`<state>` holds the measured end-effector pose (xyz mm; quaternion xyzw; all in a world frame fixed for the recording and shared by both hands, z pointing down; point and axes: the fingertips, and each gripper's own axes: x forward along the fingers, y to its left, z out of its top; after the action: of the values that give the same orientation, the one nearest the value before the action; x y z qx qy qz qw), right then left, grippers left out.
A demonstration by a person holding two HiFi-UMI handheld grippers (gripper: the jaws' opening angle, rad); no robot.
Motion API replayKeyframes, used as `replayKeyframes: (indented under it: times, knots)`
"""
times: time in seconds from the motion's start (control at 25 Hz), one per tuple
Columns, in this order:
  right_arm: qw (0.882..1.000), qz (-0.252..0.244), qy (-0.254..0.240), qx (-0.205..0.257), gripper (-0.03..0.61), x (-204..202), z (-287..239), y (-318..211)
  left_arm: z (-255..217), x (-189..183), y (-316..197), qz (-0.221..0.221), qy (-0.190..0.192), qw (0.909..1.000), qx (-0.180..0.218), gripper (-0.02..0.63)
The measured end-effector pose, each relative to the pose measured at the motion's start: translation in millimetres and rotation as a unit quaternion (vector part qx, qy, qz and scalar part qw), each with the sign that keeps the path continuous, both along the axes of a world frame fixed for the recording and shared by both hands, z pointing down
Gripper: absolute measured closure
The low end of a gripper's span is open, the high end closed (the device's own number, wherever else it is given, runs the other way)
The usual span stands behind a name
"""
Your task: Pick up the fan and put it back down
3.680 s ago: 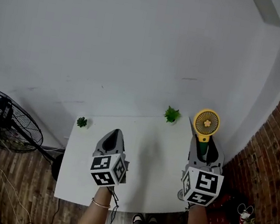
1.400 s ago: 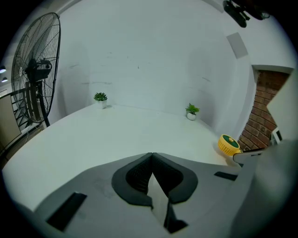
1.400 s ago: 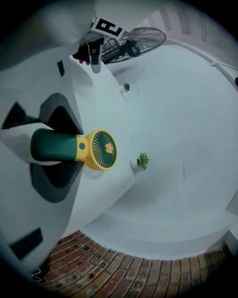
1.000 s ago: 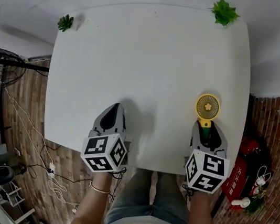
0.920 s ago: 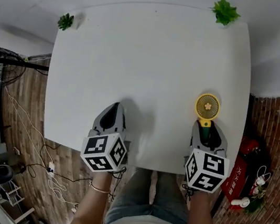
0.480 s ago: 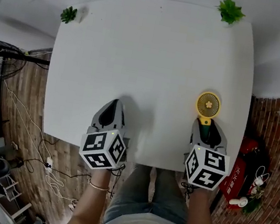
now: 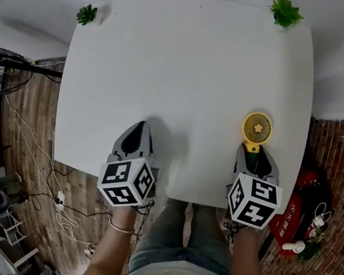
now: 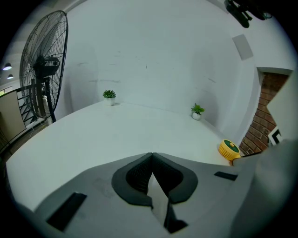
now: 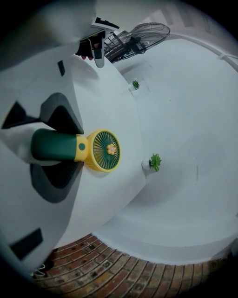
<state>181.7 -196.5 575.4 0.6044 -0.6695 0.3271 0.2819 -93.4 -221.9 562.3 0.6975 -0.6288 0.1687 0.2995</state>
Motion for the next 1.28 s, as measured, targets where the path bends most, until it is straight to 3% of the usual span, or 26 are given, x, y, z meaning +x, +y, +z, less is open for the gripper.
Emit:
replayKeyframes:
  times: [0.88, 1.28]
  knots:
    - [1.000, -0.012, 0.004, 0.001, 0.373, -4, -1, 1, -9, -5, -3, 0.000, 0.000, 1.0000, 0.008, 0.601]
    - [1.000, -0.006, 0.016, 0.017, 0.367, 5, -26, 0, -32, -10, -11, 0.001, 0.001, 0.9997, 0.024, 0.603]
